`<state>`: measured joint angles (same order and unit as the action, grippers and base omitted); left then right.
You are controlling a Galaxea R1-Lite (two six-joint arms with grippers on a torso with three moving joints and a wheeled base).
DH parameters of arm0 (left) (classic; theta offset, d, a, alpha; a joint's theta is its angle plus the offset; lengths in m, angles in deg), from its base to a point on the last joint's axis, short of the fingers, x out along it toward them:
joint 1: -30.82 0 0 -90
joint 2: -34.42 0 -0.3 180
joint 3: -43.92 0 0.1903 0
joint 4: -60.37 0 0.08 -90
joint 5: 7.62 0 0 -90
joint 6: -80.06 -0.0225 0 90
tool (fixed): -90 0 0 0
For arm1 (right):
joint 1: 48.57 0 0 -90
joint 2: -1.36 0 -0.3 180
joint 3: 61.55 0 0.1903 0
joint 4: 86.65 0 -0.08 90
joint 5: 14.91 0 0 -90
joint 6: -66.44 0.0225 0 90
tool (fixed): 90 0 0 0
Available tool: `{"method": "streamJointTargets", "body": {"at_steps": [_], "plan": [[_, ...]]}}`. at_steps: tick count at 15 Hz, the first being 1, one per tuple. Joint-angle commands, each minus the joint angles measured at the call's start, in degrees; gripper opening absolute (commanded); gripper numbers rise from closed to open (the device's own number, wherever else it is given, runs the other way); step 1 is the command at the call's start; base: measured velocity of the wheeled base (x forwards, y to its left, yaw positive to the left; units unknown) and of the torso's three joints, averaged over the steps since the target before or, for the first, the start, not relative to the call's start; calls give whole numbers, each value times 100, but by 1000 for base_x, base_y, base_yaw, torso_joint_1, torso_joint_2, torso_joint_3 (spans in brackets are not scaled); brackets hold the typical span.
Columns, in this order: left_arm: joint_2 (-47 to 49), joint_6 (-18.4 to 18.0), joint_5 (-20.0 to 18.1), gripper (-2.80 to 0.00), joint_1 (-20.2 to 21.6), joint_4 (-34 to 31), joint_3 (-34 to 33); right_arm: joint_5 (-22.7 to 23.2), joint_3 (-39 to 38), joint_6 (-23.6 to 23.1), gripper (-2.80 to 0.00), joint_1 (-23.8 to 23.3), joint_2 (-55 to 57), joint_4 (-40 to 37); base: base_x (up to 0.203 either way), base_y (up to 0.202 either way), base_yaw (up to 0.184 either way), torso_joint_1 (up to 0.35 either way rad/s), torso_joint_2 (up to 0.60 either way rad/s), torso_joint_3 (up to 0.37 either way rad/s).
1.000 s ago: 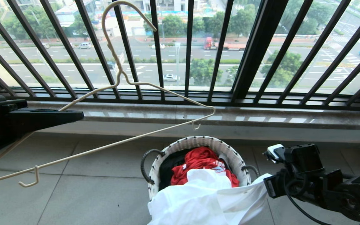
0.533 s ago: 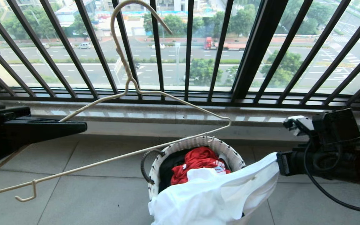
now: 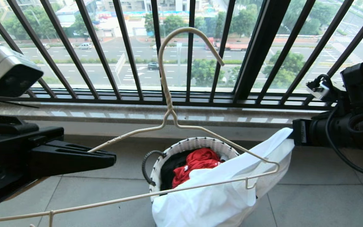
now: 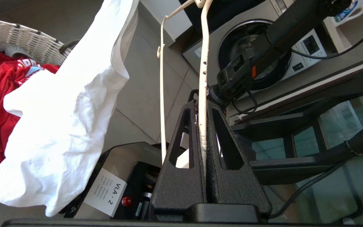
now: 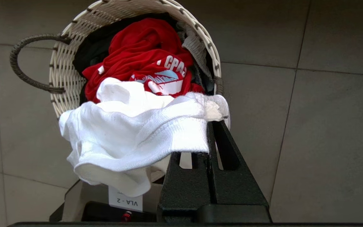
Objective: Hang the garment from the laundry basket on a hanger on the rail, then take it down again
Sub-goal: Hang the clothes on the clothes rack
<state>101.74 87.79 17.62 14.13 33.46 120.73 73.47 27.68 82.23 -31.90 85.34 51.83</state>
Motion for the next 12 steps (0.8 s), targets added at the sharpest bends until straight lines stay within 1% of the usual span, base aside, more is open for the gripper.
{"method": "streamJointTargets", "body": {"at_steps": [1,2,3,4,6,8,9,10,11,12], "plan": [[340,-2,591,-280,-502,41,-90,0,519,226,-280,141,-4,-530,0,0,0,0,0,0],[467,-22,766,-280,-646,63,-136,-4,607,391,-280,239,9,-601,0,0,0,0,0,0],[565,-41,829,-280,-774,72,-162,-5,624,479,-280,322,13,-628,0,0,0,0,0,0],[667,-34,855,-280,-792,131,-173,-5,621,563,-280,447,6,-642,0,0,0,0,0,0],[714,-12,940,-280,-793,488,-328,-13,626,763,-280,593,-28,-652,0,0,0,0,0,0],[747,10,965,-280,-800,900,-491,-14,621,820,-280,707,-92,-654,0,0,0,0,0,0],[712,26,976,-280,-798,951,-501,-22,610,820,-280,715,-92,-663,0,0,0,0,0,0],[661,42,1065,-280,-792,960,-496,-33,603,820,-280,706,-75,-654,0,0,0,0,0,0],[563,43,1270,-280,-792,961,-487,-40,594,820,-280,706,-75,-663,0,0,0,0,0,0],[498,44,1392,-280,-792,965,-484,-40,606,820,-280,711,-82,-738,0,0,0,0,0,0]]}}
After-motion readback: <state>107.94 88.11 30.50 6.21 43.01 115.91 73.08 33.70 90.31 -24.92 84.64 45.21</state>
